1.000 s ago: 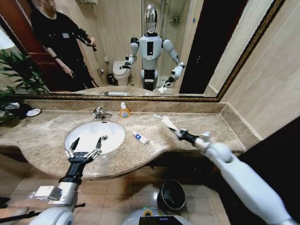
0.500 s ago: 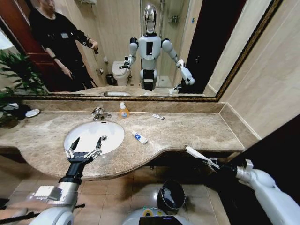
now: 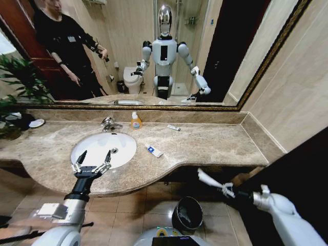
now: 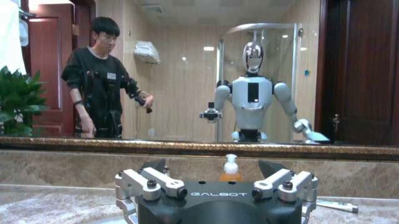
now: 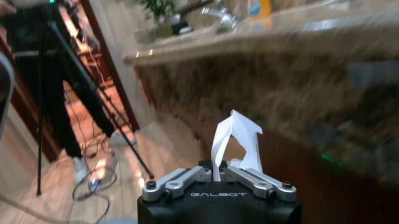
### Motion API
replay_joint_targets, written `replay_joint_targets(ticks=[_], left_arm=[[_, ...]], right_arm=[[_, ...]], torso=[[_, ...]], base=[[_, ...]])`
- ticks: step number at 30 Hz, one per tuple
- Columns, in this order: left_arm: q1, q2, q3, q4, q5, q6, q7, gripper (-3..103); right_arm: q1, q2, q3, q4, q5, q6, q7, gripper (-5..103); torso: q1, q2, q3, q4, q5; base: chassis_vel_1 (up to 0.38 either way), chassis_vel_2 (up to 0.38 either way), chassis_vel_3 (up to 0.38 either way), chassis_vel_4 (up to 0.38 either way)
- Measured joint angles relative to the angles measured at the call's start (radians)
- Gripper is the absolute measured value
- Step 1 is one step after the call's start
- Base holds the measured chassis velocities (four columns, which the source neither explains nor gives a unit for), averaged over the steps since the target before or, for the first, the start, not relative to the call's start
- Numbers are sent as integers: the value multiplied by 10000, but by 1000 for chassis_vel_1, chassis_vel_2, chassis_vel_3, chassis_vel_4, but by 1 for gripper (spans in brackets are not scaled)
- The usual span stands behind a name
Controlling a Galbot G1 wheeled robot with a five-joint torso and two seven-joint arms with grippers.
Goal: Pick up the trash from the sink and place it in the trash bin.
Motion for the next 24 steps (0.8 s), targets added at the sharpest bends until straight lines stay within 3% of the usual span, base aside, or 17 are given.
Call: replay_joint_targets(ticks=[3, 4, 6, 9, 12, 13, 15, 17, 24], left_arm=[[0, 0, 0, 0, 0, 0, 0, 100], [0, 0, 0, 0, 0, 0, 0, 100], [0, 0, 0, 0, 0, 0, 1, 100], [0, 0, 1, 0, 0, 0, 0, 100], [0, 0, 1, 0, 0, 0, 1, 100], [0, 0, 1, 0, 0, 0, 1, 100], [0, 0, -1, 0, 0, 0, -1, 100], [0, 0, 1, 0, 0, 0, 2, 100], [0, 0, 0, 0, 0, 0, 0, 100]], right_arm=[[-32, 540, 358, -12, -1207, 330, -34, 0], [-32, 540, 358, -12, -1207, 330, -34, 0], [110, 1046, 658, -60, -2717, 706, 17, 0], [120, 1330, 766, -60, -3392, 816, 366, 0], [432, 2379, 1174, -235, -5370, 1143, 1339, 0], [432, 2379, 1174, -235, -5370, 1143, 1339, 0], [524, 2839, 1184, -249, -6362, 1345, 2169, 0], [571, 3322, 1105, -252, -7650, 1621, 3300, 0], [509, 3866, 906, -491, -9055, 1789, 4178, 0]], torso=[[-1, 1, 0, 1, -6], [-1, 1, 0, 1, -6], [0, 0, 0, 1, -5], [0, 0, 0, 3, -7], [-1, 0, 0, 1, -6], [-1, 0, 0, 1, -6], [0, 0, 0, 3, 4], [0, 0, 0, 2, -10], [0, 0, 0, 2, -5]], base=[[0, 0, 0, 0], [0, 0, 0, 0], [0, 0, 0, 0], [0, 0, 0, 0], [0, 0, 0, 0], [0, 0, 0, 0], [0, 0, 0, 0], [0, 0, 0, 0], [0, 0, 0, 0]])
